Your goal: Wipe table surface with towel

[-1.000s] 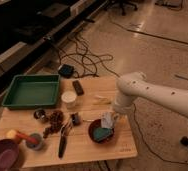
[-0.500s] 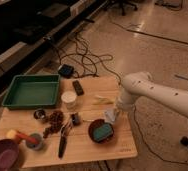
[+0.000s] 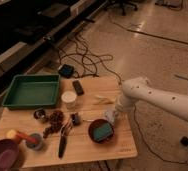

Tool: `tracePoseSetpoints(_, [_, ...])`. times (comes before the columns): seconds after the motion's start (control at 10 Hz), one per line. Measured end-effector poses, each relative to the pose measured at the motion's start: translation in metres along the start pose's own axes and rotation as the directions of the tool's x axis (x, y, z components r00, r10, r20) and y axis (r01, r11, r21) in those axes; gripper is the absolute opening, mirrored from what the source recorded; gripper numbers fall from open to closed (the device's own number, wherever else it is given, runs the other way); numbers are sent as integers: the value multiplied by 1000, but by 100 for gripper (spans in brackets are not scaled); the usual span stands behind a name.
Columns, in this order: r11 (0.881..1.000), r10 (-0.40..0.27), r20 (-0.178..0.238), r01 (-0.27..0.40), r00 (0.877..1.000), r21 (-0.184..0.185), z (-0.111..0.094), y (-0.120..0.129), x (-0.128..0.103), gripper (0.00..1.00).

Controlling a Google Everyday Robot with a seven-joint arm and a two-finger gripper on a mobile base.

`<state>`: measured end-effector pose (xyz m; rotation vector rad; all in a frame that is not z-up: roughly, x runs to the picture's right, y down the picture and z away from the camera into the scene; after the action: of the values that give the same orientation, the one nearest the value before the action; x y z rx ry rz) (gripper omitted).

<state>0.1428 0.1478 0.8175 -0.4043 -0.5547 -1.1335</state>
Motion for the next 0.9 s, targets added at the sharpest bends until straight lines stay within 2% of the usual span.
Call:
tracePoseSetpoints(0.1, [1000,2,-33,-2,999,-8,0,2,3,0])
tracePoseSetpoints(0.2, [1000,15,-40,-16,999,-8,-1,3,5,0])
tracePoseSetpoints(0.4, [999,37,-12,-37,999,-3,-7,6,4,0])
tracePoseSetpoints(0.7, [999,32,-10,-32,999,-2,-6,4,3,0])
tracePoseSetpoints(0.9, [1000,31,-27,-31,999,-4,-1,8,8,0])
